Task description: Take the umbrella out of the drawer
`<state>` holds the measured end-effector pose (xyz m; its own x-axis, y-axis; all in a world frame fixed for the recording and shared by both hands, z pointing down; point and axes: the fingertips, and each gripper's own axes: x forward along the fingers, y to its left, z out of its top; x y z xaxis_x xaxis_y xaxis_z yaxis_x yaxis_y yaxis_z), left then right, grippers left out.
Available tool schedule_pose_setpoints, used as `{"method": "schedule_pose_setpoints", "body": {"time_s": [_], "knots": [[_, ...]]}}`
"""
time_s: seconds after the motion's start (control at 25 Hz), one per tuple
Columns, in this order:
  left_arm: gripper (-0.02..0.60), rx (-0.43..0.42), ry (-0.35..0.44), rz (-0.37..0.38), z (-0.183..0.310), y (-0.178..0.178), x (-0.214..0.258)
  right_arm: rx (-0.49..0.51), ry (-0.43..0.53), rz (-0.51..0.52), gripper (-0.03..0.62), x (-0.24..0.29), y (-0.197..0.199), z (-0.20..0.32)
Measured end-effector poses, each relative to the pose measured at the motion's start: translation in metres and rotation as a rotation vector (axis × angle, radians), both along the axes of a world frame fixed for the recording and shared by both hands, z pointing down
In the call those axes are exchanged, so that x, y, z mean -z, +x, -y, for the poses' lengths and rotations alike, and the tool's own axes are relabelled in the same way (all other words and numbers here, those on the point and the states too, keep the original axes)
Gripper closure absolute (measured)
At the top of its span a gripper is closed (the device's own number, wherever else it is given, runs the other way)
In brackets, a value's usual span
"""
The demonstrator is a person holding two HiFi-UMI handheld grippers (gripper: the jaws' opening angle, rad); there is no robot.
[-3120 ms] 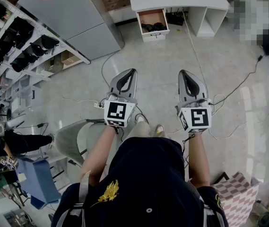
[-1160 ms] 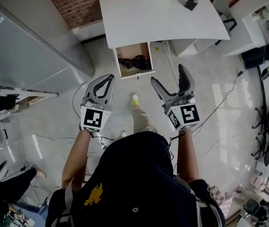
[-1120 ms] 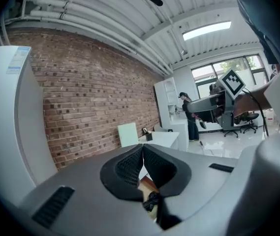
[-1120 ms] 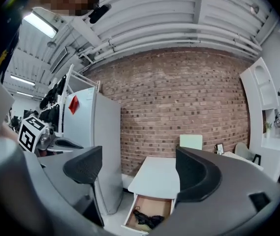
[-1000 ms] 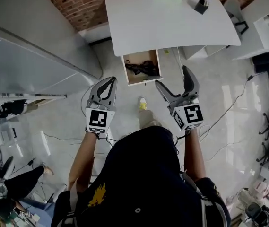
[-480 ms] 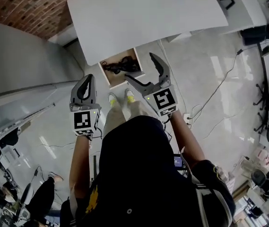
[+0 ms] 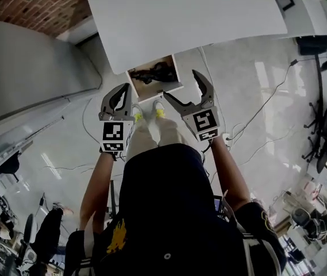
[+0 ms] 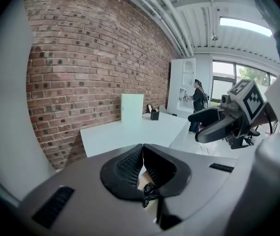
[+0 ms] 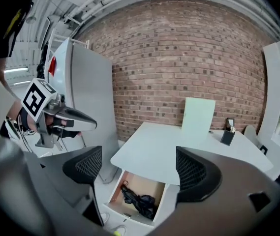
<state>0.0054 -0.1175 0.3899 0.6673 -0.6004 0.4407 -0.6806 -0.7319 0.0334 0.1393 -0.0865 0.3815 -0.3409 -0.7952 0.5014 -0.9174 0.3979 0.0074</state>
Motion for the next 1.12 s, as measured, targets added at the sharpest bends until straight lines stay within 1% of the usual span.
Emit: {"method": "schedule_pose_setpoints", "body": {"time_s": [0.16,0.36,0.56,0.68,0.8,0.88,1.0,1.12], "knots": [[0.563,-0.021,-0.021,0.029,0.011,-0.006,-0.027,0.026,-0.048,0.016,0.134,-0.042,-0.027,0.026],[0.563,-0.017,-0.104,0.008,0.017,-0.008,-0.067,0.091,-0.104,-0.083,0.134,-0.094,-0.045,0.044],[0.563,-0.029,-0.140,0.013,0.019,-0.002,-0.101,0.166,-0.175,-0.170,0.134,-0.151,-0.036,0.048],[0.563,-0.029,-0.146,0.021,0.019,0.000,-0.121,0.193,-0.247,-0.242,0.134,-0.204,-0.022,0.048],[0.563,-0.020,-0.157,0.024,0.021,-0.005,-0.145,0.216,-0.331,-0.296,0.134,-0.263,-0.016,0.041],[0.563,-0.004,-0.170,0.017,0.021,-0.011,-0.160,0.276,-0.376,-0.353,0.134,-0.298,-0.018,0.036],[0.563,0.020,-0.175,0.018,0.024,-0.020,-0.182,0.393,-0.430,-0.451,0.134,-0.343,-0.021,0.032],[0.563,0.068,-0.200,0.004,0.026,-0.030,-0.208,0.481,-0.452,-0.541,0.134,-0.382,-0.024,0.035]]}}
